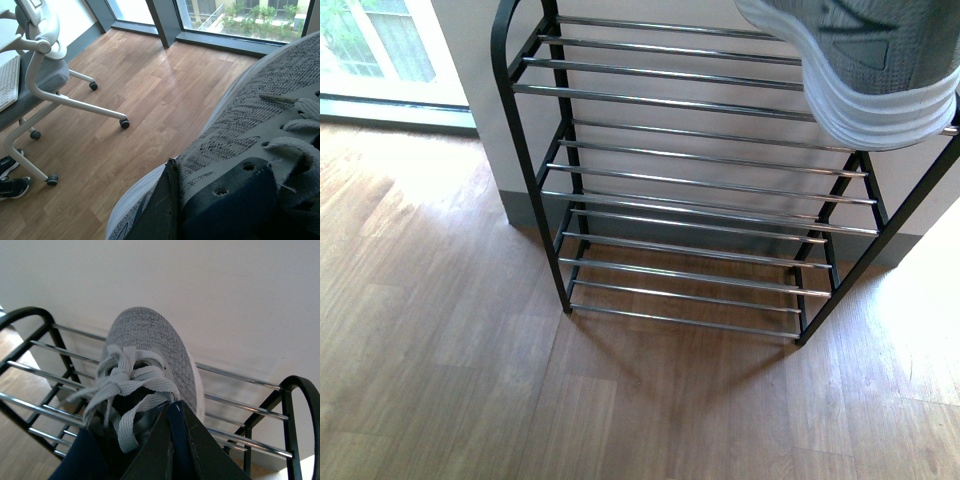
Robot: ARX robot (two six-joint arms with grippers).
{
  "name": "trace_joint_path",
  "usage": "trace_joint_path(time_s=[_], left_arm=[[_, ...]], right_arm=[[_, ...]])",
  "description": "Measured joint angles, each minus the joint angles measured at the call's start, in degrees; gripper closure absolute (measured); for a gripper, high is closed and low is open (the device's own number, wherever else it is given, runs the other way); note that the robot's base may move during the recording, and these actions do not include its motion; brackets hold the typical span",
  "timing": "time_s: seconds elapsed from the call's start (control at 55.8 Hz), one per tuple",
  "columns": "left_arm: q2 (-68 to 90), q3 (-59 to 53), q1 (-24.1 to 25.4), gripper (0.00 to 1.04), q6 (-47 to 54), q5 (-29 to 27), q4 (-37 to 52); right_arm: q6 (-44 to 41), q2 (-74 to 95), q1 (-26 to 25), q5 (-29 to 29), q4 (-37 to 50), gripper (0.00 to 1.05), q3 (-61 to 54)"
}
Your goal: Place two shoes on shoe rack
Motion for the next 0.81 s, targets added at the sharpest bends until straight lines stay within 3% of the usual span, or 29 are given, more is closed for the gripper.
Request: trace_joint_path(time_s=[0.323,0.807], left_arm=[[0.00,0.02,-0.02,1.04,0.00,0.02,0.00],[0.00,0.00,-0.02,1.04,0.00,0.02,0.00]], right_arm=[[3.34,17.73,-5.44,5.49,-6.88,1.04,17.29],[4.00,24.39,-11.26,7.85,-11.43,1.04,24.04]])
